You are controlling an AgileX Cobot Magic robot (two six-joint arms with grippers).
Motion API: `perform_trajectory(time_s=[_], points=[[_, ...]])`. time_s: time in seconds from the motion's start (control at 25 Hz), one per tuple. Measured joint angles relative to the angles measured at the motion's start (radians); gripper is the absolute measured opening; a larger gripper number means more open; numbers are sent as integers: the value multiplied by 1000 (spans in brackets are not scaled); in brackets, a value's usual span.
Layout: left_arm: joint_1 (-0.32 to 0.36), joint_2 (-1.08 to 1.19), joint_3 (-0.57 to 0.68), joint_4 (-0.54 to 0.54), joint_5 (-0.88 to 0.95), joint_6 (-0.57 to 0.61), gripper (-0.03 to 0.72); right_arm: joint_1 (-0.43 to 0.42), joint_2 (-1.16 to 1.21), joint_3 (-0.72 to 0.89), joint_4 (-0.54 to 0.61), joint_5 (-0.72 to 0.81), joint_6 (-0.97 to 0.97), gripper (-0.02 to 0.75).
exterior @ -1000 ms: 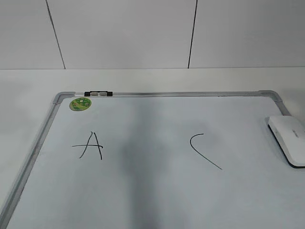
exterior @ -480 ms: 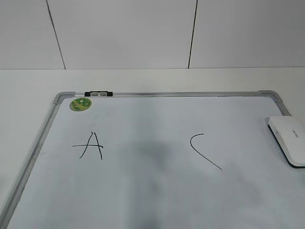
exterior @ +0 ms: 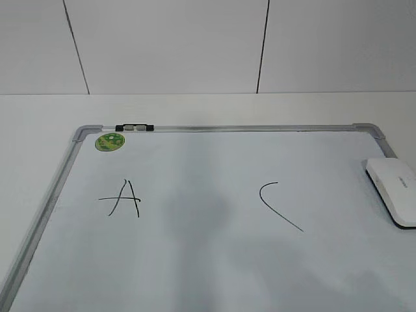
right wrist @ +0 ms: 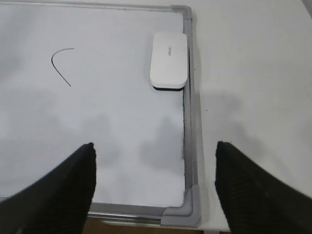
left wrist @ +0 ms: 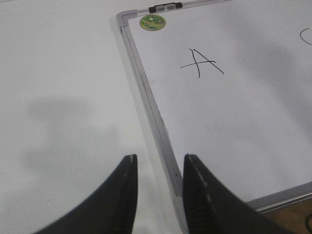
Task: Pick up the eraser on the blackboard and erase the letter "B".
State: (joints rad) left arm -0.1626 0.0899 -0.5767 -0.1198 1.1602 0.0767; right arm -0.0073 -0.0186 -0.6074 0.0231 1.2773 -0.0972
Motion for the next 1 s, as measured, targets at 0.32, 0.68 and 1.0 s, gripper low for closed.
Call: perform_trajectory(time_s=[0.32, 0.68, 1.0], points=[[0, -16, 47, 11, -42, 4, 238, 0, 1, 73, 2, -25, 0, 585], [0, -46, 47, 11, -45, 4, 238, 0, 1, 109, 2, -113, 2, 585], [0, -77, 47, 11, -48, 4, 237, 0, 1, 109, 0, -117, 4, 585]])
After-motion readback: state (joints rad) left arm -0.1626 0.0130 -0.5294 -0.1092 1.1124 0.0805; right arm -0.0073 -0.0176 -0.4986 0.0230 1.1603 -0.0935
